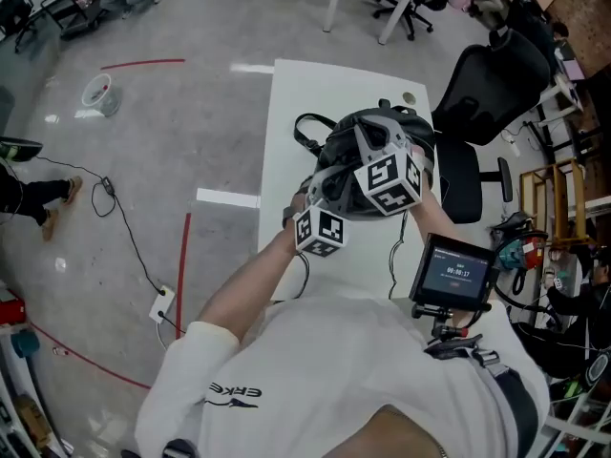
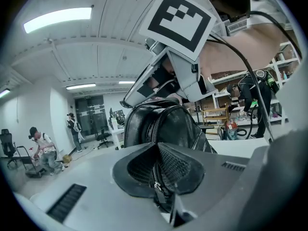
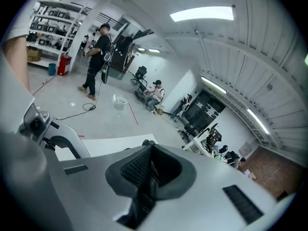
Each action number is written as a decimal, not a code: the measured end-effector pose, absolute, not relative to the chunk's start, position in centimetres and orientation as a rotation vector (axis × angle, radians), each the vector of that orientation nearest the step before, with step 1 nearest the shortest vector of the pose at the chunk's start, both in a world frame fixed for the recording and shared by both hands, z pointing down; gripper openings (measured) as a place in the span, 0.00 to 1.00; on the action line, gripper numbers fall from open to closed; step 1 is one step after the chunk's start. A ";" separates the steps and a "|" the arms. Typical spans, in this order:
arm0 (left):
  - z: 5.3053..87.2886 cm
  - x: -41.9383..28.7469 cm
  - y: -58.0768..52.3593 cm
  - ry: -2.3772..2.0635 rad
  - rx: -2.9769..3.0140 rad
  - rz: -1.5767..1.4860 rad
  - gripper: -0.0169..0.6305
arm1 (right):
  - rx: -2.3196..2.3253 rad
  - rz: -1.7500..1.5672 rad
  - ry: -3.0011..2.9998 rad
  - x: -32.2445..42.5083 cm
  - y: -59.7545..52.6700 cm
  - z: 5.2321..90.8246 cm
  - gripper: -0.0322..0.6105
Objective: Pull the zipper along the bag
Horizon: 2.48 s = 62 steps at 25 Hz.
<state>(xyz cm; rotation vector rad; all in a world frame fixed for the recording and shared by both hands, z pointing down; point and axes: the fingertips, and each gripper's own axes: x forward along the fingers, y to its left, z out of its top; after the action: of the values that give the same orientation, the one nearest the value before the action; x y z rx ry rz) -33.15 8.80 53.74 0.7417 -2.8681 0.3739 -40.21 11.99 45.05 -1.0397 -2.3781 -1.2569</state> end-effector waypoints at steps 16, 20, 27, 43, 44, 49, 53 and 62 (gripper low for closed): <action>53.6 -33.4 9.0 -2.885 0.714 0.339 0.04 | -1.141 -1.499 -2.098 -40.2 14.9 47.3 0.08; 53.6 -33.3 8.8 -2.889 0.709 0.339 0.04 | -1.157 -1.553 -2.029 -40.0 15.1 47.9 0.08; 53.0 -32.8 8.3 -2.901 0.726 0.373 0.04 | -1.175 -1.650 -1.929 -39.8 15.9 48.6 0.08; 56.3 -33.1 9.4 -2.818 0.779 0.339 0.18 | -1.176 -1.599 -1.926 -40.5 16.3 48.7 0.08; 57.0 -33.3 9.6 -2.802 0.782 0.347 0.18 | -1.174 -1.603 -1.922 -40.4 16.7 49.2 0.08; 58.6 -34.6 9.8 -2.761 0.753 0.397 0.18 | -1.170 -1.631 -1.899 -40.2 17.3 50.1 0.08; 58.1 -34.6 9.1 -2.741 0.761 0.424 0.17 | -1.166 -1.694 -1.861 -40.0 17.0 50.0 0.08; 57.4 -34.2 8.7 -2.746 0.775 0.476 0.15 | -1.188 -1.824 -1.704 -38.9 18.3 52.5 0.08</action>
<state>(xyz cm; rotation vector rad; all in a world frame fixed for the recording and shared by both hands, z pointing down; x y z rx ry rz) -34.23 8.72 57.39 0.7752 -2.7457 0.4757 -38.86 18.33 52.48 -1.1877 -1.7040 -1.8236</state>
